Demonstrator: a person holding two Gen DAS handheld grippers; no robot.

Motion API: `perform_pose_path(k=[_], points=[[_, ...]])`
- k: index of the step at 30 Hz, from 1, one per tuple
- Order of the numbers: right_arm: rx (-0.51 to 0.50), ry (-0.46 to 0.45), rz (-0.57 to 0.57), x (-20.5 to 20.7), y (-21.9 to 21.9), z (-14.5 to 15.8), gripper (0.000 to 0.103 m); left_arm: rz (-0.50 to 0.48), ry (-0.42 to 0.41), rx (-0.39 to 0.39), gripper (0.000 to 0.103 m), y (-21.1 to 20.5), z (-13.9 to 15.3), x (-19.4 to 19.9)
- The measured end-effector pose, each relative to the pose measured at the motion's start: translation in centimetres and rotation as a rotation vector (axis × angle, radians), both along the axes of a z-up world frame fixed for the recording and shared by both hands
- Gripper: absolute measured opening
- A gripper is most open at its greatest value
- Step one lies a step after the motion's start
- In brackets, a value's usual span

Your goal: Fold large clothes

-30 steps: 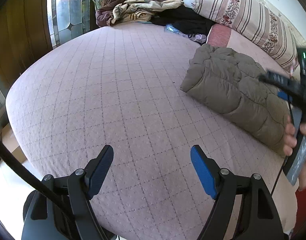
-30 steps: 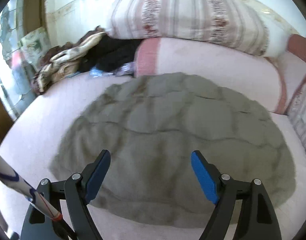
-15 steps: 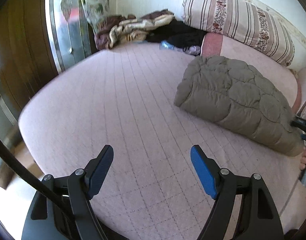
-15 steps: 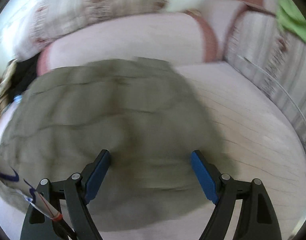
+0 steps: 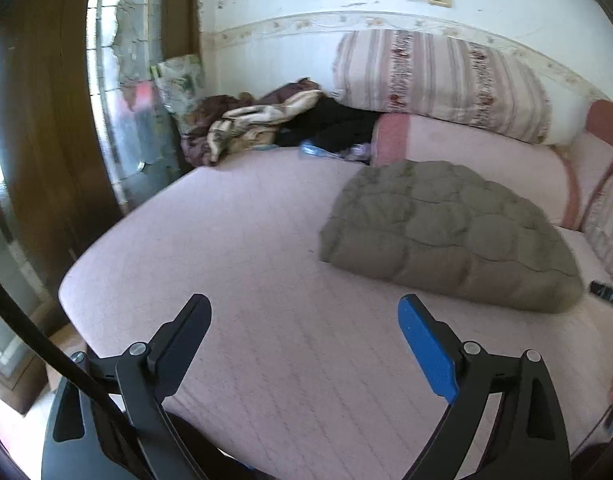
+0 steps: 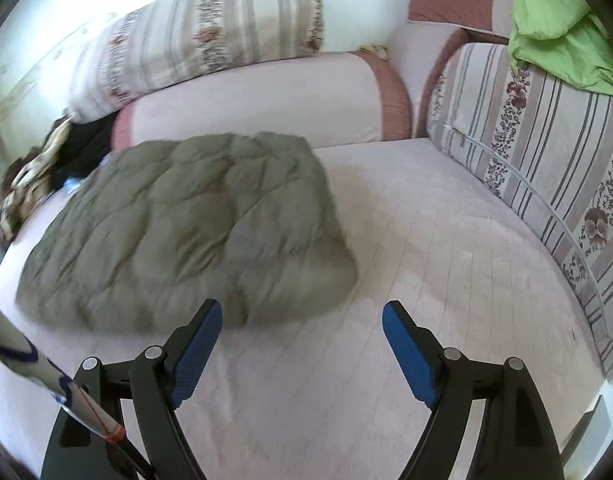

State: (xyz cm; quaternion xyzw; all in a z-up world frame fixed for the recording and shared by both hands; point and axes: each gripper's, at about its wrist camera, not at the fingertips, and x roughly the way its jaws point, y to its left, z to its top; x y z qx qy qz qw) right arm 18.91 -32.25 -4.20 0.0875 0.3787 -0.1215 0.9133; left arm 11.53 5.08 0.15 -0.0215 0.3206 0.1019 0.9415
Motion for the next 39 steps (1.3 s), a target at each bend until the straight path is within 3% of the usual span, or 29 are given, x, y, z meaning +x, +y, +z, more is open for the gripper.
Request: perform_pose_path(k=[5, 11, 14, 20, 39], points=[[0.007, -0.001, 0.066, -4.8, 3.0, -0.8, 0.087, -0.055, 0.037, -0.006, 0.094, -1.7, 0.3, -0.7], [-0.012, -0.01, 0.109, -8.9, 5.9, -1.8, 0.087, -0.107, 0.085, -0.112, 0.094, -2.3, -0.2, -1.3], [-0.002, -0.022, 0.118, -10.4, 6.9, -1.9, 0.087, -0.089, 0.088, -0.122, 0.094, -2.5, -0.5, -1.7], [0.026, -0.022, 0.139, -12.4, 8.4, -2.2, 0.088, -0.094, 0.094, -0.082, 0.094, -3.4, -0.7, -2.3], [-0.032, -0.055, 0.187, -14.0, 11.5, -1.8, 0.089, -0.122, 0.131, -0.038, 0.094, -4.4, -1.9, -2.3]])
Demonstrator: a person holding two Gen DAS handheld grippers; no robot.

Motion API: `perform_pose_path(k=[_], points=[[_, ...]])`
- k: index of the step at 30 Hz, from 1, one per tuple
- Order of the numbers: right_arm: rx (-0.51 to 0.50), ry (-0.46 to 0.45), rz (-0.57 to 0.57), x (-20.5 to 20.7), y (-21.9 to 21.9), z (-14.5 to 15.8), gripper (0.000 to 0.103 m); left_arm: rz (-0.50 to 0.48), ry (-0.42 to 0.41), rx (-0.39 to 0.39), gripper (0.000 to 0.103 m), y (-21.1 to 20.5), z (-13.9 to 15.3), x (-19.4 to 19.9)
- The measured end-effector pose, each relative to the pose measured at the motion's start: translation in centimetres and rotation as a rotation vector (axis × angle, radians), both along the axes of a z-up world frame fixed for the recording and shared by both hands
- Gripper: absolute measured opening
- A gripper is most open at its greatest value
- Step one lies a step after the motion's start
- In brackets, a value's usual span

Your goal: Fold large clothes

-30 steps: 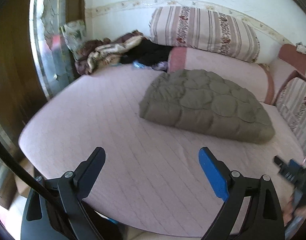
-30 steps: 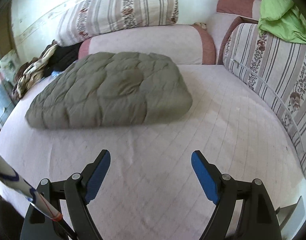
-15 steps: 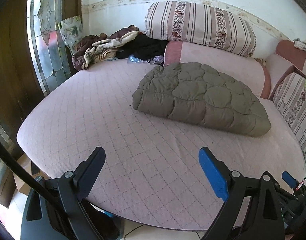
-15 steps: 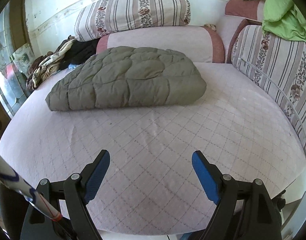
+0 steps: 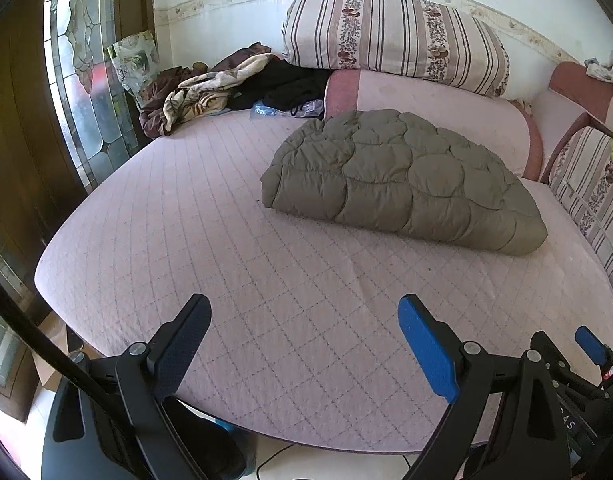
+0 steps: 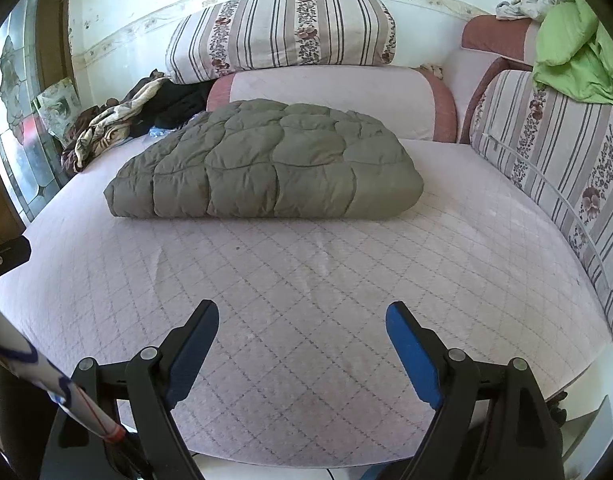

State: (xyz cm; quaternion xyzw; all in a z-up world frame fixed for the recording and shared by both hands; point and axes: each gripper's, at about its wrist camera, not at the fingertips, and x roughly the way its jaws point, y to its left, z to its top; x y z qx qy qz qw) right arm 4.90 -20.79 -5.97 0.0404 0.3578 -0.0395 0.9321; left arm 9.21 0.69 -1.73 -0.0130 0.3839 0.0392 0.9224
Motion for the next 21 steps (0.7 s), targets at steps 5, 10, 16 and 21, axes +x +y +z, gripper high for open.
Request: perform_pose_path(k=[5, 10, 16, 21], points=[[-0.015, -0.01, 0.005, -0.2, 0.5, 0.1, 0.089, 0.005, 0.004, 0.002, 0.094, 0.1, -0.3, 0.1], [-0.023, -0.009, 0.012, -0.1, 1.0, 0.1, 0.089, -0.015, 0.026, 0.009, 0.094, -0.2, -0.8, 0.3], [-0.023, 0.005, 0.011, -0.1, 1.3, -0.2, 0.089, -0.039, 0.048, 0.023, 0.094, -0.7, -1.4, 0.3], [-0.021, 0.009, -0.008, -0.1, 1.0, -0.3, 0.089, -0.038, 0.051, 0.01, 0.094, -0.6, -1.6, 0.3]])
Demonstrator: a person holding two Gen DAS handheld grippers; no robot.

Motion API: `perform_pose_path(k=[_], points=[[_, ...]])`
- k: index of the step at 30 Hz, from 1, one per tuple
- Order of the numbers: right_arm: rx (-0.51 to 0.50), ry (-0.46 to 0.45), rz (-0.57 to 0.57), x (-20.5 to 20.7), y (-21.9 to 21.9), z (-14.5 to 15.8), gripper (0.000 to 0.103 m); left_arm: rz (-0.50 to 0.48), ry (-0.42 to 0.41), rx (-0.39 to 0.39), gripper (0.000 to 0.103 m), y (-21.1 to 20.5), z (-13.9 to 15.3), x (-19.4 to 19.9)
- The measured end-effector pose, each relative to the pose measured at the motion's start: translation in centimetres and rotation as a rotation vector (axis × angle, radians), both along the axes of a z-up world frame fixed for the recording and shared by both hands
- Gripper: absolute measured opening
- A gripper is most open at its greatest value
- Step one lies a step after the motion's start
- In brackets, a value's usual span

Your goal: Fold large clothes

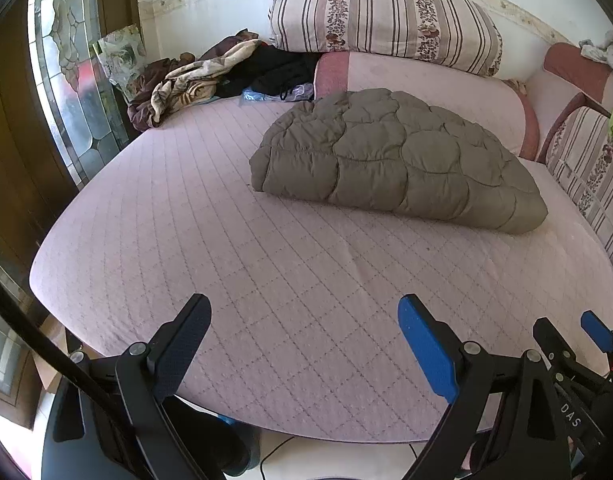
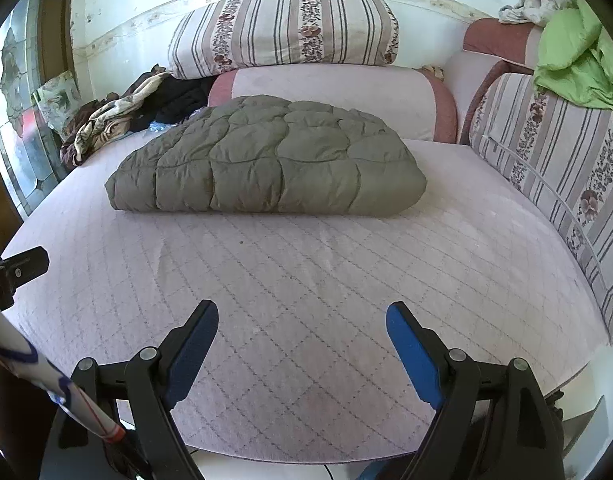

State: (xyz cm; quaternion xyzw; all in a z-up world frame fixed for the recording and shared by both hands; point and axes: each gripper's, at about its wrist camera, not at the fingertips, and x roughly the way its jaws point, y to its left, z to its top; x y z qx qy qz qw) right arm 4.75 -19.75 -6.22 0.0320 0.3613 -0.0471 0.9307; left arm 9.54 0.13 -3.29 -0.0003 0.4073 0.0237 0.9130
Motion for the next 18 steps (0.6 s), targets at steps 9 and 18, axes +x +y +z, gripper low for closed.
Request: perform_pose_path(k=[9, 18], points=[[0.002, 0.008, -0.023, -0.08, -0.33, -0.05, 0.09, -0.007, 0.01, -0.026, 0.094, 0.28, -0.09, -0.01], [-0.013, 0.007, -0.018, -0.19, -0.01, 0.01, 0.09, -0.005, 0.013, -0.027, 0.094, 0.25, -0.14, 0.01]])
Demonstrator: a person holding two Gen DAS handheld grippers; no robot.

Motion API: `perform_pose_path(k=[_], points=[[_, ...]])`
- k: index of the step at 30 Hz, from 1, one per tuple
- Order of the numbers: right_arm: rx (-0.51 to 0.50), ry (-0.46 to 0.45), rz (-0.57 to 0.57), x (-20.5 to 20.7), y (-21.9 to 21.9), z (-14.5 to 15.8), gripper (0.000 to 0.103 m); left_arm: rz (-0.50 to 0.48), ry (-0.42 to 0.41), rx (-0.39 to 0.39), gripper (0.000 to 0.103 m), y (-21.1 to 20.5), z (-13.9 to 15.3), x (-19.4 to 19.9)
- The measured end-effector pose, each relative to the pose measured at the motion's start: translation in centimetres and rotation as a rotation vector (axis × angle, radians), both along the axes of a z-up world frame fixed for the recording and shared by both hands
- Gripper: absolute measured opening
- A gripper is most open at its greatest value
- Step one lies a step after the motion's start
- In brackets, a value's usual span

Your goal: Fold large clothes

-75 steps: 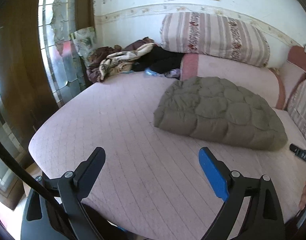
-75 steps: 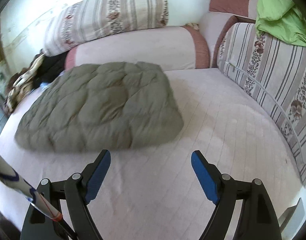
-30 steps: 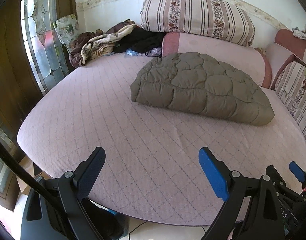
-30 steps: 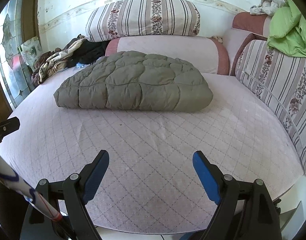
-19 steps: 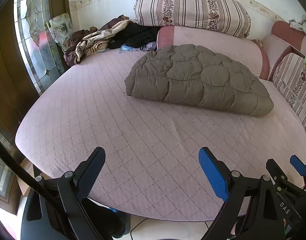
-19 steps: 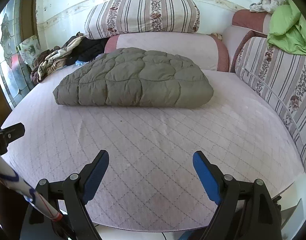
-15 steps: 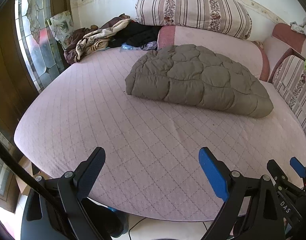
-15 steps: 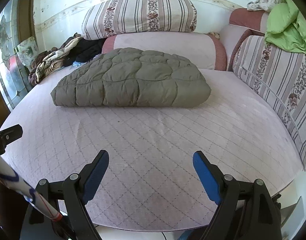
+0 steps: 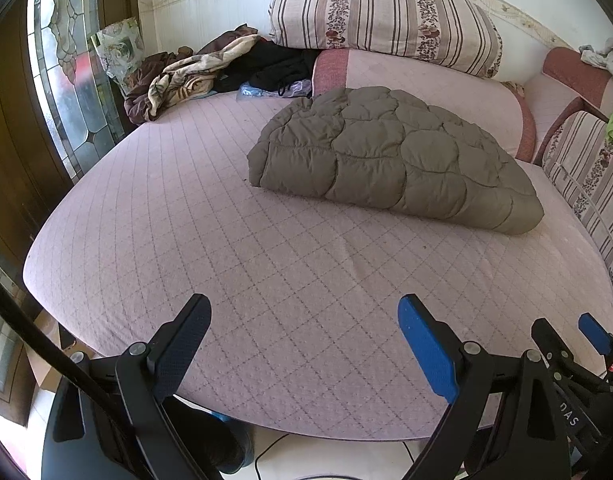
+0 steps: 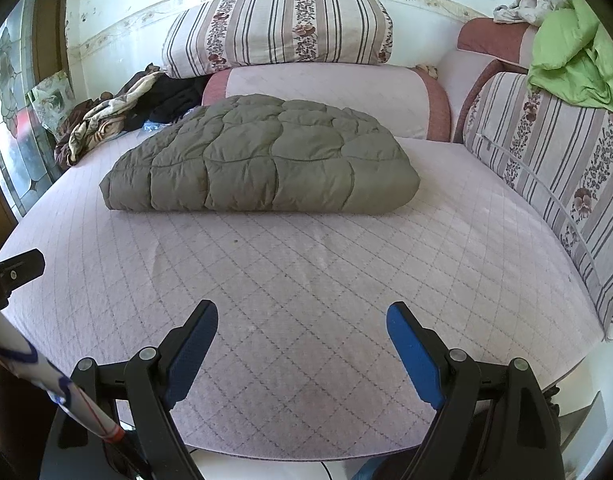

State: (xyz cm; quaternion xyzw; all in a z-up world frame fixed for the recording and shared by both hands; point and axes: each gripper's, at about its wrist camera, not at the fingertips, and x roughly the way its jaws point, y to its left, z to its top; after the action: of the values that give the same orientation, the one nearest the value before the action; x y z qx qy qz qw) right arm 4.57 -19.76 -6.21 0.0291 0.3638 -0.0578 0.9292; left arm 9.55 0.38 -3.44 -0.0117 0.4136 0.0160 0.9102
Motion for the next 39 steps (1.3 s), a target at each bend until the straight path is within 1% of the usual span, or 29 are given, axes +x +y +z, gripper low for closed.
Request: perform_pose_path(k=[16, 39], points=[[-0.007, 0.006, 0.005, 0.0, 0.2, 0.1, 0.09, 0.006, 0.022, 0.007, 0.094, 0.7, -0.6, 0.3], [-0.015, 0.028, -0.011, 0.5, 0.0, -0.2, 0.09, -0.004, 0.045, 0.024, 0.094, 0.5, -1.5, 0.4]])
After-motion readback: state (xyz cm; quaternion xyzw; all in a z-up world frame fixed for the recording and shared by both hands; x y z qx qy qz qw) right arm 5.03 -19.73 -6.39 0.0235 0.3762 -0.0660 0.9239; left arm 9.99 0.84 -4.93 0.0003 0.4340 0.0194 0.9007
